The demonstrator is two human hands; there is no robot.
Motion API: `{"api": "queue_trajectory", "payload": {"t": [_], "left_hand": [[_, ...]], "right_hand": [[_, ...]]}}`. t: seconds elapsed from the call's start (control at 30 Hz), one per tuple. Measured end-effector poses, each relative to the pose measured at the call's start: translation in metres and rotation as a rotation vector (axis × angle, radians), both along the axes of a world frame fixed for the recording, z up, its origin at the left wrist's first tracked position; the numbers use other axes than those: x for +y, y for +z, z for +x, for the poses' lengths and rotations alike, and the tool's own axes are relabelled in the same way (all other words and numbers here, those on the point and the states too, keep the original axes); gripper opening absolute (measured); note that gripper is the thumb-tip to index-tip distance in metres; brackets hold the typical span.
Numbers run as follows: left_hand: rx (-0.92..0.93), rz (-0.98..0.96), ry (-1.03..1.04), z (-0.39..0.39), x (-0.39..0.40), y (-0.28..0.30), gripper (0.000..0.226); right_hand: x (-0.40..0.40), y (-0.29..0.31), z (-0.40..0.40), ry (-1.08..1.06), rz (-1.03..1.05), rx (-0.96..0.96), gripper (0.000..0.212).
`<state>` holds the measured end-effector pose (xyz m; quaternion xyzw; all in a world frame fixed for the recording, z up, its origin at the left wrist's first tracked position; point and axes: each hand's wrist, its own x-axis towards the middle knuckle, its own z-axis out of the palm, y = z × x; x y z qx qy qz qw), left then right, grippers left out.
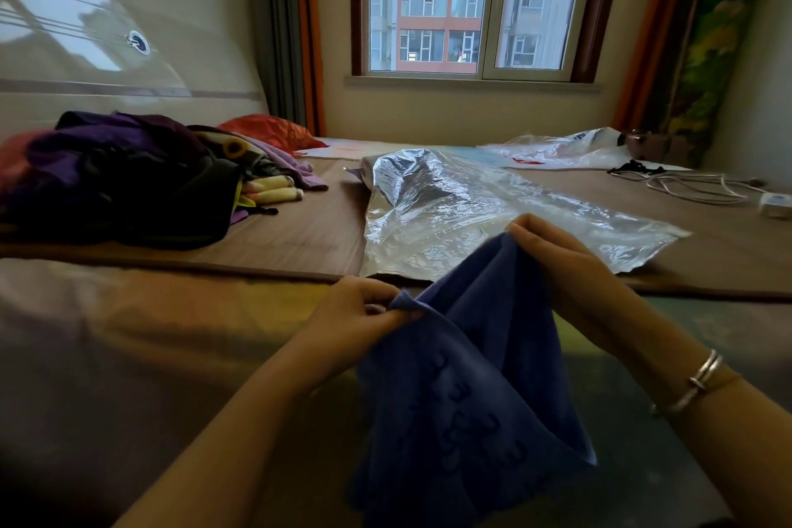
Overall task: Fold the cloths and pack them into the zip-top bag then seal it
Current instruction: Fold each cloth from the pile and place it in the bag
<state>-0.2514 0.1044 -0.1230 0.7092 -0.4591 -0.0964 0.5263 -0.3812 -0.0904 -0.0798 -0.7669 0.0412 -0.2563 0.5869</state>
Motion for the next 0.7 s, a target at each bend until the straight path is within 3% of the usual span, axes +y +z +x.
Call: {"api": "queue_trajectory", "payload": {"t": [0.13,0.17,0.3,0.4,0.5,0.7], "left_hand": [[0.058,-0.115,0.113,0.001,-0.001,0.007,0.008],[0.089,-0.142,0.112,0.000,0.000,0.010,0.006],[0.072,-0.166,0.063,-0.007,-0.002,0.016,0.007],[0.046,-0.130,0.007,-0.014,-0.007,0.016,0.008],[0.042,-0.142,0.022,-0.013,-0.008,0.015,0.008],[0.046,-0.184,0.088,-0.006,-0.005,0.019,0.009]], "right_hand": [[-0.016,-0.016,0.007,-0.312,-0.569,0.147,0.016],[-0.014,-0.019,0.008,-0.281,-0.592,0.149,0.011],[0.012,-0.023,0.014,-0.020,-0.654,0.048,0.038],[0.024,-0.024,0.025,0.069,-0.610,-0.027,0.022],[0.028,-0.025,0.033,0.072,-0.548,-0.018,0.017],[0.029,-0.020,0.041,-0.087,-0.628,0.013,0.017]]}}
